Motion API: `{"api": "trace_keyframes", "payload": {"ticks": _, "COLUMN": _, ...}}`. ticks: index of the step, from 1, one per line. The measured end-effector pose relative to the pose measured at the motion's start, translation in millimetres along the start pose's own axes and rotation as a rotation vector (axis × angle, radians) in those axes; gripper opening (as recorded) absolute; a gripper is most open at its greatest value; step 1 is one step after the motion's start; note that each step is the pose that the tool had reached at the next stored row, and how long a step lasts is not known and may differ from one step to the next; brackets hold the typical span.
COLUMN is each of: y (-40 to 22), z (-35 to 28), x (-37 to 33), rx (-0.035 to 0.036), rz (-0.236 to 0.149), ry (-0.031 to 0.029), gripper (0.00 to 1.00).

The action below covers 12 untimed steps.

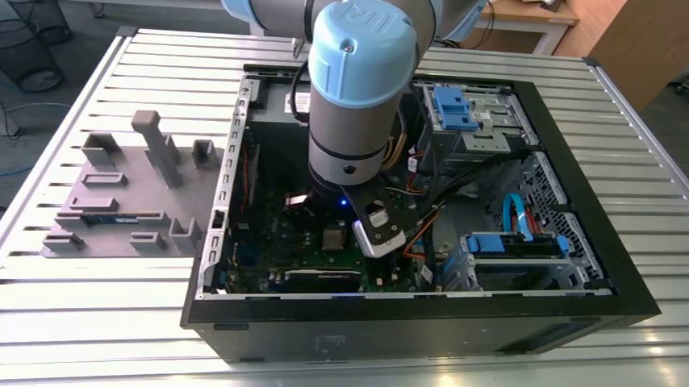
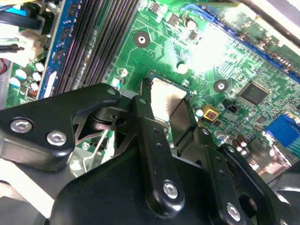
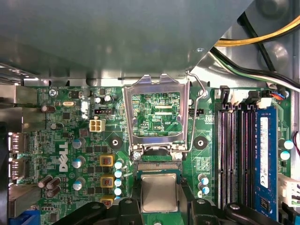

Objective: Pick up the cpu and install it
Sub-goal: 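Place the cpu into insertion slot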

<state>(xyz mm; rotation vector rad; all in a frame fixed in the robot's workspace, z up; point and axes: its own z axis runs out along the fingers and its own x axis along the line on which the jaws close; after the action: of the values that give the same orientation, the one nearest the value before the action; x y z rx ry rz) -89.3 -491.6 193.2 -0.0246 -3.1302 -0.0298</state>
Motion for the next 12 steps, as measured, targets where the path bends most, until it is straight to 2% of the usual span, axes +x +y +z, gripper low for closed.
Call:
{"api": "trace_keyframes", "payload": {"ticks": 8, "y": -0.3, "z": -1.0, "x": 0.2, "rx": 0.0006, "rz": 0.0, "ry": 0.0003, "gripper": 0.41}}
{"api": "trace_keyframes", "payload": {"ticks": 12, "y": 0.4, "z": -1.3, "x": 0.4, "rx": -0.0106, "rz": 0.0, "ry": 0.0, "gripper": 0.41}}
